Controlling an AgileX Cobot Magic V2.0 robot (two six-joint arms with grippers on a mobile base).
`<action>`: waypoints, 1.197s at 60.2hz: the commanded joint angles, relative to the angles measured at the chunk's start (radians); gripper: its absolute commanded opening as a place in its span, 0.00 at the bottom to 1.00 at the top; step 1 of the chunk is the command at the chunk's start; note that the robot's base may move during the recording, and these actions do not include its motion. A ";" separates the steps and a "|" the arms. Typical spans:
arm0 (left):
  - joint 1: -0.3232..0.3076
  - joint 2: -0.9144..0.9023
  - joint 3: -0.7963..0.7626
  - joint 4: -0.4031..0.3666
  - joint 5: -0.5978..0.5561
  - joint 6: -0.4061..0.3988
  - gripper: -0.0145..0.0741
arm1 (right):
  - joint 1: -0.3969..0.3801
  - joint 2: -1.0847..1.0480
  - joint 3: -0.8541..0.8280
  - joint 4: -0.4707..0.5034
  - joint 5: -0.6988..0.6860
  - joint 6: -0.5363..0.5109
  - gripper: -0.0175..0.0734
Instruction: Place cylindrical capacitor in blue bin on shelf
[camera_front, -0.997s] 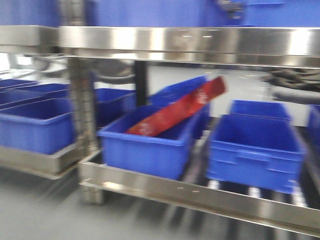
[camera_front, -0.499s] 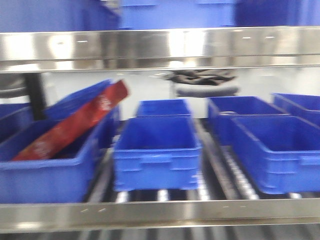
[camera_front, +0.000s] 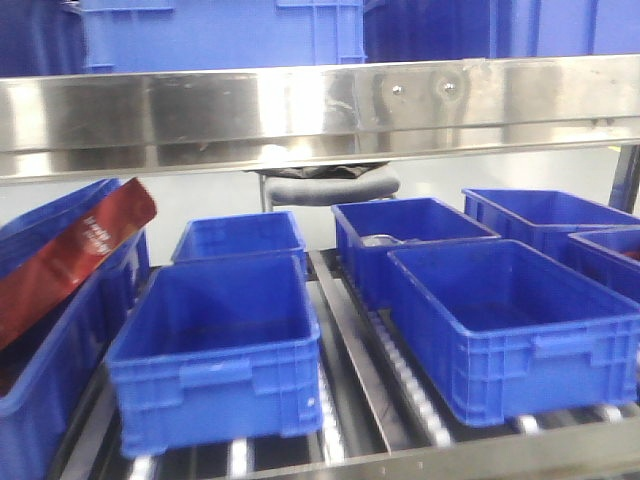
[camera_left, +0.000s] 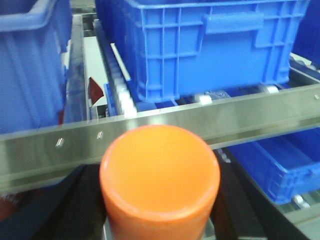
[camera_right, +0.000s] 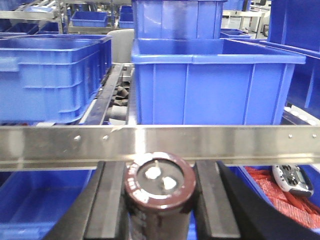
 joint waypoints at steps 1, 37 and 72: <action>-0.005 -0.002 0.001 -0.005 -0.022 0.001 0.04 | -0.002 -0.004 -0.001 -0.007 -0.025 -0.004 0.07; -0.005 -0.002 0.001 -0.005 -0.022 0.001 0.04 | -0.002 -0.004 -0.001 -0.007 -0.025 -0.004 0.07; -0.005 -0.002 0.001 -0.005 -0.022 0.001 0.04 | -0.002 -0.004 -0.001 -0.007 -0.025 -0.004 0.07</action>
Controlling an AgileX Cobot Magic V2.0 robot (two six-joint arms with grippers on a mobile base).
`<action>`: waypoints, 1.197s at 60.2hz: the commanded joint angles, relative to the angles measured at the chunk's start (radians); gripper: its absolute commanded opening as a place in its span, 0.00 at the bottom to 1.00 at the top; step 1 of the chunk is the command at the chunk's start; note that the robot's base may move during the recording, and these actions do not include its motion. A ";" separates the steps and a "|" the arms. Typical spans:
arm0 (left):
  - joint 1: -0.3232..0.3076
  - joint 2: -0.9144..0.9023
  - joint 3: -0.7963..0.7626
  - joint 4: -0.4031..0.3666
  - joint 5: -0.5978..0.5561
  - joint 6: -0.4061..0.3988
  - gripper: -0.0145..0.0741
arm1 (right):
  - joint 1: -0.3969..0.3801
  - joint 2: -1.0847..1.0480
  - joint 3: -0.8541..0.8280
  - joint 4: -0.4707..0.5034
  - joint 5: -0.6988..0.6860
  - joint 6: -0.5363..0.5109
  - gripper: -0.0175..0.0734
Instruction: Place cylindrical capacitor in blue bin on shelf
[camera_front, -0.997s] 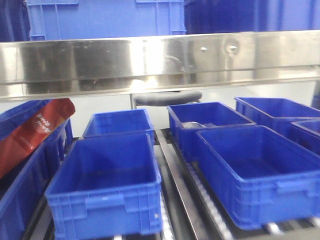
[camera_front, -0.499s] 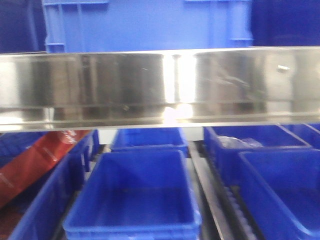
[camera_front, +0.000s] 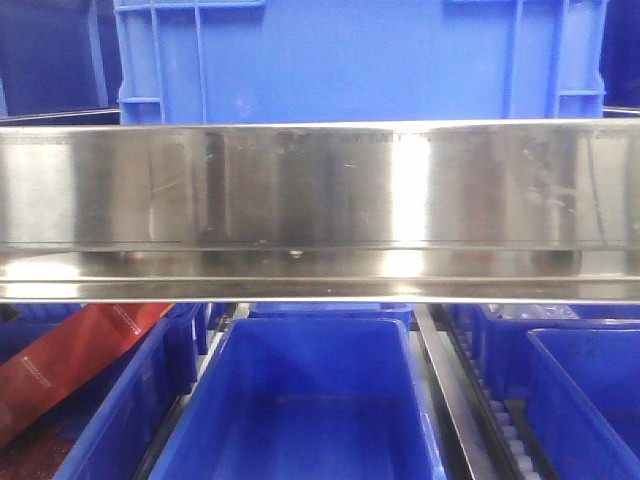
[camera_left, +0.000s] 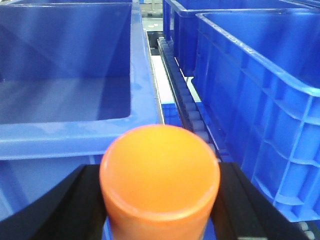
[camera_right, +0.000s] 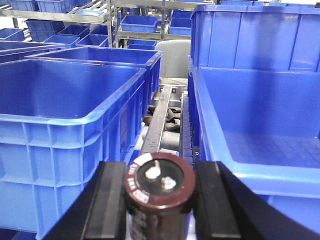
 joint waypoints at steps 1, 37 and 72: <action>-0.005 -0.002 0.001 -0.005 -0.020 0.001 0.04 | -0.002 -0.004 -0.001 -0.007 -0.025 -0.004 0.07; -0.005 -0.002 0.001 -0.005 -0.020 0.001 0.04 | -0.002 -0.004 -0.001 -0.007 -0.025 -0.004 0.07; -0.005 -0.002 0.001 -0.005 -0.017 0.001 0.04 | -0.002 -0.004 -0.001 -0.007 -0.025 -0.004 0.07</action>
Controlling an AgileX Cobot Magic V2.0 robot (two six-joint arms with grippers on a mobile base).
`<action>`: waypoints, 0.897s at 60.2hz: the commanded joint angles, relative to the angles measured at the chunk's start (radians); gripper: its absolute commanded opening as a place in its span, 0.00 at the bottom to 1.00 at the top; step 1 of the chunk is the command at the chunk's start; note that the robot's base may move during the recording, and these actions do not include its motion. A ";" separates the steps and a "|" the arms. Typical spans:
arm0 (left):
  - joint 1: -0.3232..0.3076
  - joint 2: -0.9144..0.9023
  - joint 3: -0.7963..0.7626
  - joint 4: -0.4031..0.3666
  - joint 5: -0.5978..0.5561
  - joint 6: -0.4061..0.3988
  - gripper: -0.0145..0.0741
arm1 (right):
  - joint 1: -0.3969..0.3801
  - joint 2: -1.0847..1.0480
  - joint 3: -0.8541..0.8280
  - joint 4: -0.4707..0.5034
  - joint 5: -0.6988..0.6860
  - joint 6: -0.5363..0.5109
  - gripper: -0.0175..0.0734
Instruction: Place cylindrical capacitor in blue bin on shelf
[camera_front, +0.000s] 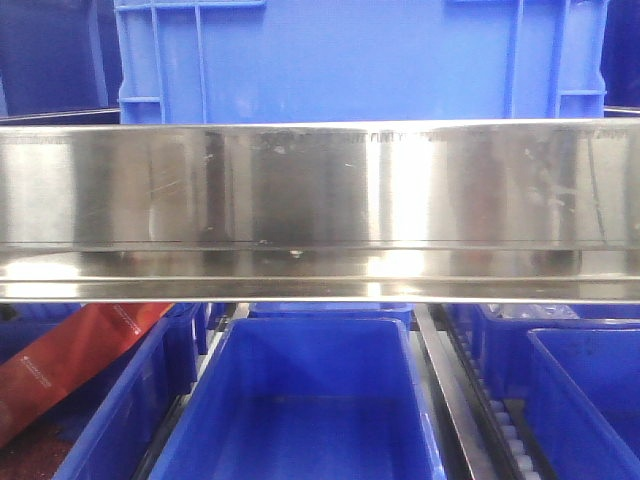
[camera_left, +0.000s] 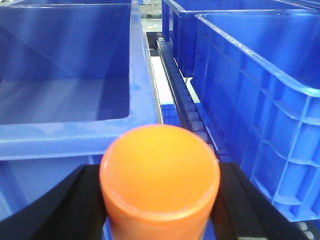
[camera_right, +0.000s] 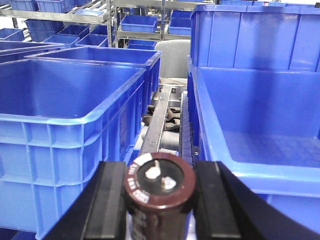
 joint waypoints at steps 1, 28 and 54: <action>-0.005 -0.002 0.001 -0.005 -0.017 0.001 0.04 | -0.002 -0.004 -0.001 -0.007 -0.025 -0.004 0.07; -0.160 0.276 -0.449 -0.010 0.140 0.115 0.04 | -0.002 -0.004 -0.001 -0.007 -0.025 -0.004 0.07; -0.441 0.886 -1.008 0.033 0.203 0.115 0.04 | -0.002 -0.004 -0.001 -0.007 -0.025 -0.004 0.07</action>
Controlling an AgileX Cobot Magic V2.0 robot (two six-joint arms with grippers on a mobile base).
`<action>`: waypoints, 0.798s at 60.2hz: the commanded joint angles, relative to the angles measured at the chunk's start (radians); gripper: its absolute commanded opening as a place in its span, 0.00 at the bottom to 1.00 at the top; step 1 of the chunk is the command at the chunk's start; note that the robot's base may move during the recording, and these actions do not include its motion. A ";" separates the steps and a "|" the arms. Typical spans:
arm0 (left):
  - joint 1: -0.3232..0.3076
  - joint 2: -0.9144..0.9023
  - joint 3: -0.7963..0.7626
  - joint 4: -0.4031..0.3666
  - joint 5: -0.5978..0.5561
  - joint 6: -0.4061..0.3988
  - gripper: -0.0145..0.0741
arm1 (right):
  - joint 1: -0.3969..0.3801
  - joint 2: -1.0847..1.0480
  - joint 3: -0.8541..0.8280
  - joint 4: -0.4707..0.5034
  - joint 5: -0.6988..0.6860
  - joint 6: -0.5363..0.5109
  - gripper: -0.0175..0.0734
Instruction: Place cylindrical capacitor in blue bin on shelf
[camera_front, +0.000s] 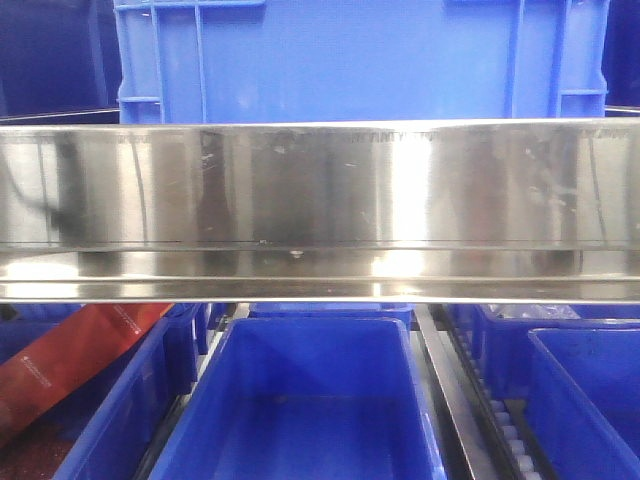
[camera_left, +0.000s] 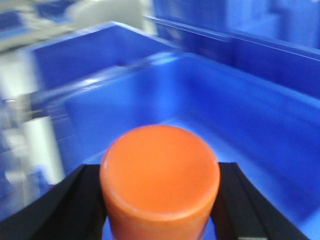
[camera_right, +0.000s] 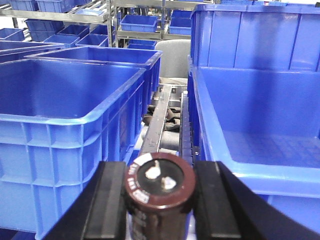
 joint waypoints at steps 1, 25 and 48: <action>-0.024 0.108 -0.084 0.006 -0.001 0.004 0.04 | -0.002 -0.004 -0.001 -0.007 -0.025 -0.004 0.07; -0.028 0.342 -0.172 0.000 -0.003 0.004 0.28 | -0.002 -0.004 -0.001 -0.007 -0.025 -0.004 0.07; -0.028 0.315 -0.174 0.000 0.010 0.004 0.83 | -0.002 -0.004 -0.001 -0.007 -0.033 -0.004 0.07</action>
